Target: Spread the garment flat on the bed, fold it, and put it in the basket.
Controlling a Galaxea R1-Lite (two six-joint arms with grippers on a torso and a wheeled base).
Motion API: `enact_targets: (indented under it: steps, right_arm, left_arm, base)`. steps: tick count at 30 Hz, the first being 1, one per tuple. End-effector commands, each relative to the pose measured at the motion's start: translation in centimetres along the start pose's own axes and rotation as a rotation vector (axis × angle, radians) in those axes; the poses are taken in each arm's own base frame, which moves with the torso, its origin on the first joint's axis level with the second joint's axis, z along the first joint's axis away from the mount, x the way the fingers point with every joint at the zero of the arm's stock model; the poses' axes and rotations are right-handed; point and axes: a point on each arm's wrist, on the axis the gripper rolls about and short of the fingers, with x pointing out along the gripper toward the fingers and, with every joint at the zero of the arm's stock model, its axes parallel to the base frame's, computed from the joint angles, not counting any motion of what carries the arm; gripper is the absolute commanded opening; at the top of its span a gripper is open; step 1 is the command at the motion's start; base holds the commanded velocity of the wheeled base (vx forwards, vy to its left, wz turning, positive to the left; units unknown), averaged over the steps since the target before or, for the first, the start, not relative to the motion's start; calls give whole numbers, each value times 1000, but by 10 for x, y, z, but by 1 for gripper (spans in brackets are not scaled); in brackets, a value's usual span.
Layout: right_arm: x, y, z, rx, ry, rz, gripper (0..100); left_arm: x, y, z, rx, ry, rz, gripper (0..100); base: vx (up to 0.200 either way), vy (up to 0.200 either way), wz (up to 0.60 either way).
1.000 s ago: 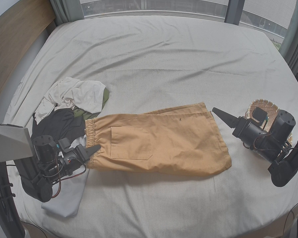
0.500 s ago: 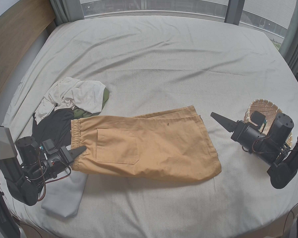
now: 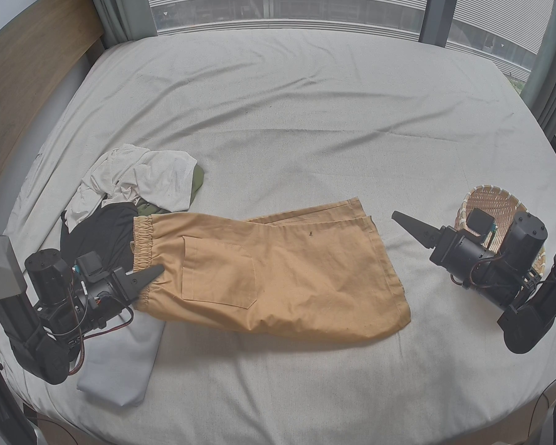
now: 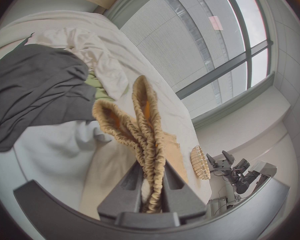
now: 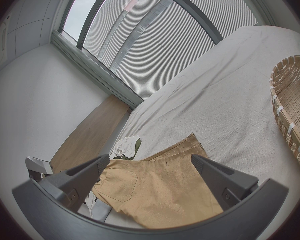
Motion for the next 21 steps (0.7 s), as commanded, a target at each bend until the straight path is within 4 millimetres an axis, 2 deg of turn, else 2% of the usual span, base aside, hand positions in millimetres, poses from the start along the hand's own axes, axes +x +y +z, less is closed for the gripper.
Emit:
enact_targets:
  steps: [1,8,13,17,21]
  right_arm:
    - [0,0,-1,1,3,0,100]
    - [0,0,0,3,1,1,100]
    - [0,0,0,-1,-1,1,100]
    - [0,0,0,-1,-1,1,100]
    - [0,0,0,2,-1,1,100]
  left_arm:
    - [13,-21,2,41,-5,-87,0]
    - [36,-49,-13,75,49,-204,0]
    - [60,-70,-22,95,48,-267,0]
    - [84,-77,-31,103,40,-292,0]
    - [98,-81,-38,107,51,-321,0]
  base:
    - [0,0,0]
    - [0,0,0]
    - [0,0,0]
    - [0,0,0]
    - [0,0,0]
